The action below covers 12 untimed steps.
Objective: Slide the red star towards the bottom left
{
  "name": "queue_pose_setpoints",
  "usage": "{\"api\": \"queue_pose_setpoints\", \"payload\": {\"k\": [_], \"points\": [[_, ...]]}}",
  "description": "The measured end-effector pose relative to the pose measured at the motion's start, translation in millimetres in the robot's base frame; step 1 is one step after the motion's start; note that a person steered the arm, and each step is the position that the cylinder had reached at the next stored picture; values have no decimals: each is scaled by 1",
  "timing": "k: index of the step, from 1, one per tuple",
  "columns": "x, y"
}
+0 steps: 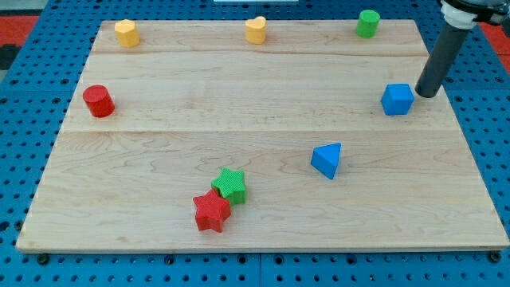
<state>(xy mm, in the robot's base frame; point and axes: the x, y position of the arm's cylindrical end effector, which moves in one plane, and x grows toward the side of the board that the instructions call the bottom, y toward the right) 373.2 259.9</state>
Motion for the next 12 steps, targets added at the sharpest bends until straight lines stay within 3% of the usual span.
{"api": "queue_pose_setpoints", "payload": {"k": [2,3,4,6,7,8,9,10,11,12], "points": [[11,7],[68,25],[82,27],[158,25],[210,-7],[239,-104],[239,-226],[220,-285],[194,-289],[201,-367]]}}
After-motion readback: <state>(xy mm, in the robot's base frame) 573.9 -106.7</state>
